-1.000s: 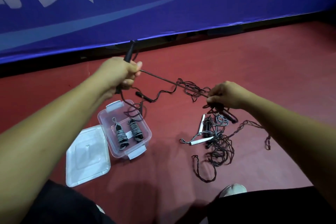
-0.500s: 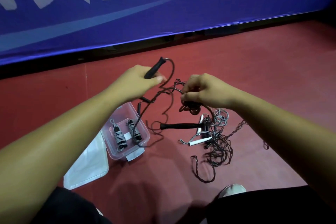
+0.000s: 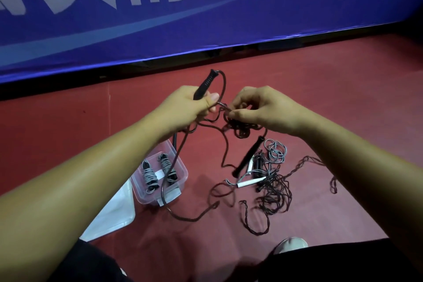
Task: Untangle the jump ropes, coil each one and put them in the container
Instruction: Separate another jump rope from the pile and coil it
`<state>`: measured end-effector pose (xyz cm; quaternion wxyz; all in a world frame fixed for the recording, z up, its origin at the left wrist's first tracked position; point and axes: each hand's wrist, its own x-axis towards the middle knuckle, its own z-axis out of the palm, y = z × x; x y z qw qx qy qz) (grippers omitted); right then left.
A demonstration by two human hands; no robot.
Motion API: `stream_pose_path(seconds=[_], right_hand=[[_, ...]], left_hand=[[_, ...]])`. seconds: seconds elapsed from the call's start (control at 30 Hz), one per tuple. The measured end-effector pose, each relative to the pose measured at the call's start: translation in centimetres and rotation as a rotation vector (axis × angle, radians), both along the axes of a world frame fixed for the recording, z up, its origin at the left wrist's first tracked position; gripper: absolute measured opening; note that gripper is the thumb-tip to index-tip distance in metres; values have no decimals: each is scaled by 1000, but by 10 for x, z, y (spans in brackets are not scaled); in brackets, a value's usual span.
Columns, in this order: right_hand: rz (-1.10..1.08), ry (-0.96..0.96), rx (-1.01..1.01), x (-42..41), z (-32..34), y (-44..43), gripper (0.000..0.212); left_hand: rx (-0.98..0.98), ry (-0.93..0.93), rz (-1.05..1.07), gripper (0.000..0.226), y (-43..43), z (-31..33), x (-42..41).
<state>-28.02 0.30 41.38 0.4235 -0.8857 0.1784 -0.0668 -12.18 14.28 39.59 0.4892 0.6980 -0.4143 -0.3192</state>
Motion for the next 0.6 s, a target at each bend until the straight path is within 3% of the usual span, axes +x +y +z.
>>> stream_pose_path(seconds=[0.13, 0.23, 0.4, 0.47, 0.6], right_hand=[[10, -10, -179, -2, 3, 2, 36], [30, -23, -277, -2, -1, 5, 46], [-123, -158, -223, -3, 3, 0, 35], [-132, -115, -246, -4, 4, -4, 21], [-24, 29, -327, -5, 5, -11, 23]], left_hand=[[-31, 133, 87, 32, -3, -2, 4], [-26, 165, 83, 31, -3, -3, 8], [-11, 182, 143, 32, -2, -4, 23], [15, 163, 151, 32, 0, -6, 26], [66, 99, 150, 32, 0, -12, 29]])
